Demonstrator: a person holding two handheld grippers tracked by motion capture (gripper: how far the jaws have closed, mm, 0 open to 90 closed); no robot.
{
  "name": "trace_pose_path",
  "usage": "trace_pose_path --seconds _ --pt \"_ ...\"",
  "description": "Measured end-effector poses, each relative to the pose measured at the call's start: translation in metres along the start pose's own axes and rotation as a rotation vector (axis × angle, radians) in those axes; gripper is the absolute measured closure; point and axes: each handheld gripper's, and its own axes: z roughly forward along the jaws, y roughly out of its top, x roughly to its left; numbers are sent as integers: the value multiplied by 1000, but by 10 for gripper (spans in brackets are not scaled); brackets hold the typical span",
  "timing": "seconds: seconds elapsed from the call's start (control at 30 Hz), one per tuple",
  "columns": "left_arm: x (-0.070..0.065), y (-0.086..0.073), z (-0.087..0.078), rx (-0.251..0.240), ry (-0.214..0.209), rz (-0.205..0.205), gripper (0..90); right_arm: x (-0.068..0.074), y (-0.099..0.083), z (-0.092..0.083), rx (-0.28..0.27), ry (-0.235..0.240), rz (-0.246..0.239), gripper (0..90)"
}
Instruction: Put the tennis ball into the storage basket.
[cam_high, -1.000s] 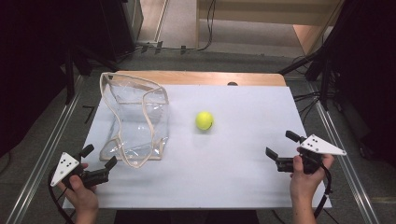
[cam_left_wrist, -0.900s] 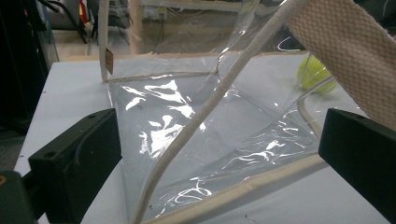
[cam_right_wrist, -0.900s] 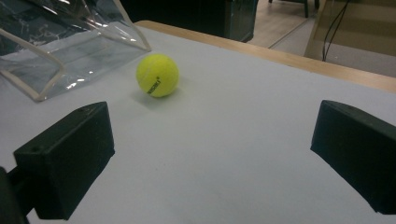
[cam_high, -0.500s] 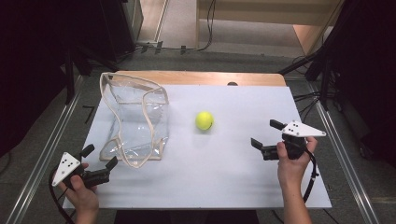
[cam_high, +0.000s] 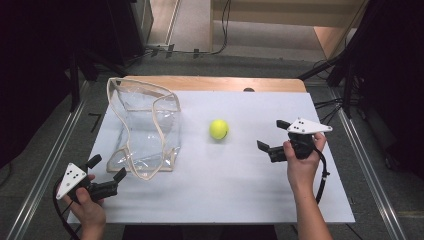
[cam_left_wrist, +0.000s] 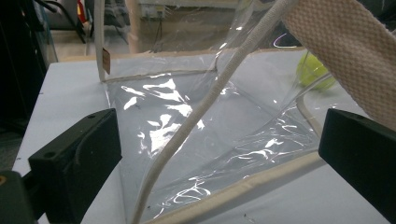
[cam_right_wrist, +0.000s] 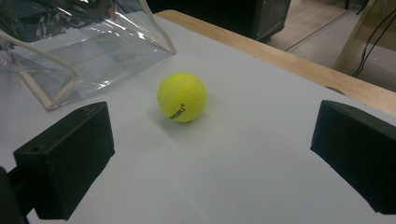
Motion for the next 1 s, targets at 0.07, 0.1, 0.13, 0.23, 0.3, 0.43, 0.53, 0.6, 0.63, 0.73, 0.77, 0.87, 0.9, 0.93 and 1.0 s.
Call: trace_pose_path --seconds 0.07,0.1,0.13,0.23,0.3,0.43,0.53,0.6,0.63,0.73,0.77,0.87,0.9,0.93,1.0 --pt "0 0 0 1 -1 1 0 0 4 4 5 3 -7 0" --pt "0 0 0 1 -1 1 0 0 6 6 10 5 -10 0" --pt "0 0 0 0 -1 1 0 0 7 8 12 7 -12 0" --pt "-1 0 0 2 1 5 0 0 11 15 27 16 -20 0" --pt "-1 0 1 0 1 6 0 0 14 20 37 20 -26 0" --pt "-1 0 0 0 2 6 0 0 18 30 51 33 -28 0" --pt "-1 0 0 -1 0 6 0 1 21 37 70 43 -33 0" --pt "-1 0 0 -1 -1 4 0 2 23 42 83 49 -39 0" --pt "-1 0 0 -1 -1 4 0 2 24 45 90 54 -38 0" --pt "-1 0 0 -1 -1 5 0 3 27 52 101 63 -46 0" --pt "-1 0 0 -1 -1 5 0 3 28 55 107 64 -47 0" --pt "-1 0 0 -1 0 5 0 4 31 62 117 74 -56 0" --pt "-1 0 0 -2 1 5 0 4 32 64 124 78 -60 0" --pt "-1 0 0 -2 1 4 0 5 33 66 127 78 -61 0" --pt "-1 0 0 -1 1 5 0 4 35 70 132 85 -63 0"
